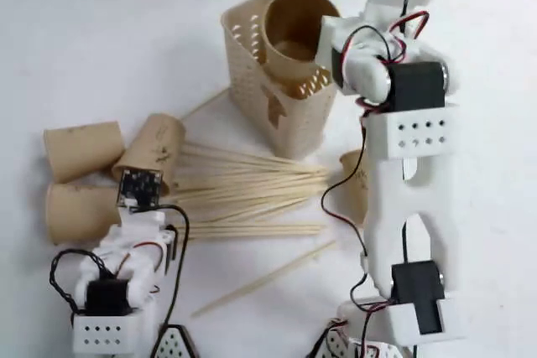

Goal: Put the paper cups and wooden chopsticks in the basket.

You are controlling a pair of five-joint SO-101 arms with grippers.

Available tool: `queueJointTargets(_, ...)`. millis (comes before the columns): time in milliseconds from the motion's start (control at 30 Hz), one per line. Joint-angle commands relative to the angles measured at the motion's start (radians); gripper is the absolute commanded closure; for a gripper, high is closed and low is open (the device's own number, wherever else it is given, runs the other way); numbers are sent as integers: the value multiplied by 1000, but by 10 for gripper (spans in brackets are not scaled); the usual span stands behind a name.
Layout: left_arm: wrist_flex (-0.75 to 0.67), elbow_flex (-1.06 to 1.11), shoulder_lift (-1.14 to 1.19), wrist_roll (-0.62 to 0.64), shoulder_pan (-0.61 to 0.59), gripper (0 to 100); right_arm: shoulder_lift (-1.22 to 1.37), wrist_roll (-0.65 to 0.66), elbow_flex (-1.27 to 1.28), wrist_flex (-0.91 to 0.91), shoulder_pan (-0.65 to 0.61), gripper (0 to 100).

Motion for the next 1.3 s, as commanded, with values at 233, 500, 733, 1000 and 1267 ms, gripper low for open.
queueJointTargets(233, 5, 0, 2, -5, -8, 865, -2, 2, -11, 19, 56, 981)
queueJointTargets(500, 5, 0, 2, -5, -8, 865, 33, 2, -9, 58, 54, 980)
queueJointTargets(733, 5, 0, 2, -5, -8, 865, 41, 2, -9, 93, 56, 926)
queueJointTargets(1000, 5, 0, 2, -5, -8, 865, 33, 2, -9, 127, 56, 767)
queueJointTargets(1267, 5, 0, 2, -5, -8, 865, 42, -5, -9, 272, 104, 791)
